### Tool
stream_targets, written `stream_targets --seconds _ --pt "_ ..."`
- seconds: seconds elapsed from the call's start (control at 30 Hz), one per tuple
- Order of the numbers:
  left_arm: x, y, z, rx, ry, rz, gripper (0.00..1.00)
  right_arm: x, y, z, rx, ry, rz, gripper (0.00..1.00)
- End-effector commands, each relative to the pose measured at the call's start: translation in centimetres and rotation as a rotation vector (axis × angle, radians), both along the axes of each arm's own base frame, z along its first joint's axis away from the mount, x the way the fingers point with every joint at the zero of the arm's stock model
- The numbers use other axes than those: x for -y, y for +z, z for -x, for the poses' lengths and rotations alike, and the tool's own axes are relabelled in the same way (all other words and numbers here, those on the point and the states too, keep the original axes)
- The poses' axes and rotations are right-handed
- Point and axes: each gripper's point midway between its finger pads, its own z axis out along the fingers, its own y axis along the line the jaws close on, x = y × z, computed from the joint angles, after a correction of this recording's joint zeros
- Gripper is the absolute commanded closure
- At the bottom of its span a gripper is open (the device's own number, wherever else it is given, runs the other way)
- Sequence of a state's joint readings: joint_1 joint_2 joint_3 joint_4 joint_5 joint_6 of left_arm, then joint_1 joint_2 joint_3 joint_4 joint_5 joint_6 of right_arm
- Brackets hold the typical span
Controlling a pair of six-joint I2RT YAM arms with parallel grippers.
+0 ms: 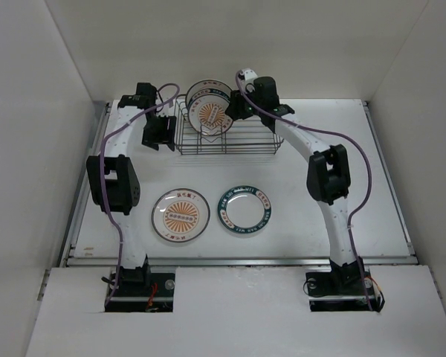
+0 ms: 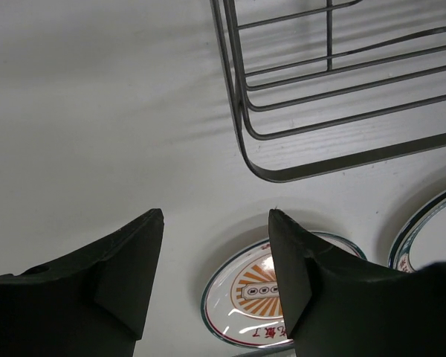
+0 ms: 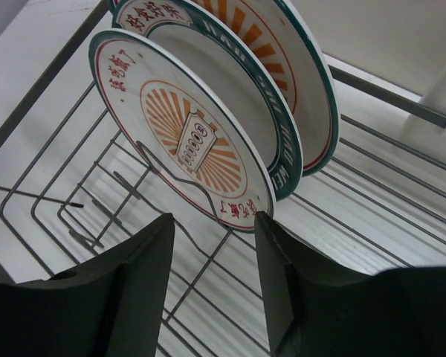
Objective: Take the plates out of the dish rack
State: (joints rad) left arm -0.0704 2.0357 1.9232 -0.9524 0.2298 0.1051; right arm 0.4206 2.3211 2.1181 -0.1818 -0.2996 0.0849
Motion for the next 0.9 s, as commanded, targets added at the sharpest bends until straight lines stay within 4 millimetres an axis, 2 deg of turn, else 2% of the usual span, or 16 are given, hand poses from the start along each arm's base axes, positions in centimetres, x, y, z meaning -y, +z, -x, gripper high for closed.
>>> stream_targets --seconds 0.0,0.1,0.23,0.3,0.37,0.4,0.47,0.5,0.53,0.57,0.6,0.63,0.67,0.7,0.73,0.87 --pt "-0.6 1.8 1.2 0.028 0.031 -0.018 0.44 -1.8 3.0 -1.5 0.12 0.033 -0.063 0.48" --pt "-1.0 2.0 1.5 0.038 0.038 -0.034 0.44 -2.1 1.5 -2.4 0.105 0.015 -0.073 0.48" --pt "-1.2 2.1 1.8 0.039 0.042 -0.044 0.44 -2.4 1.3 -3.1 0.128 0.016 -0.083 0.51" --pt "-1.2 2.5 1.8 0.051 0.034 -0.046 0.44 -2.5 1.9 -3.2 0.146 0.016 -0.092 0.58" --pt "-1.4 2.5 1.8 0.052 0.038 -0.055 0.44 -2.5 1.3 -3.3 0.138 0.016 -0.088 0.65" --pt "-1.4 2.5 1.8 0.052 0.038 -0.055 0.44 -2.9 1.6 -3.0 0.143 0.045 -0.099 0.74" --pt "-1.4 2.5 1.8 0.052 0.038 -0.055 0.44 -3.3 2.2 -2.5 0.147 0.078 -0.112 0.84" --pt "-1.6 2.8 2.1 0.055 0.033 -0.066 0.44 -3.4 3.5 -2.2 0.162 0.09 -0.122 0.91" --pt "-1.6 2.8 2.1 0.056 0.033 -0.067 0.44 -3.2 2.9 -1.9 0.147 0.09 -0.116 0.94" --pt "-1.6 2.8 2.1 0.056 0.033 -0.067 0.43 -3.1 4.2 -1.6 0.162 0.09 -0.122 0.98" --pt "-1.6 2.8 2.1 0.057 0.025 -0.07 0.43 -2.5 3.8 -1.7 0.159 0.06 -0.101 0.98" --pt "-1.6 3.2 2.1 0.068 0.025 -0.069 0.43 -2.3 4.8 -1.7 0.175 0.048 -0.105 0.97" --pt "-1.6 3.2 2.1 0.068 0.025 -0.069 0.43 -2.0 4.5 -1.4 0.174 0.052 -0.088 0.89" --pt "-1.6 3.2 2.1 0.068 0.025 -0.069 0.43 -1.7 5.5 -1.3 0.208 0.046 -0.077 0.74" --pt "-1.6 3.6 2.2 0.077 0.025 -0.068 0.43 -1.7 5.6 -1.3 0.214 0.049 -0.071 0.61" --pt "-1.8 3.6 2.1 0.078 0.029 -0.077 0.43 -1.0 4.8 -2.4 0.211 0.016 -0.061 0.5"
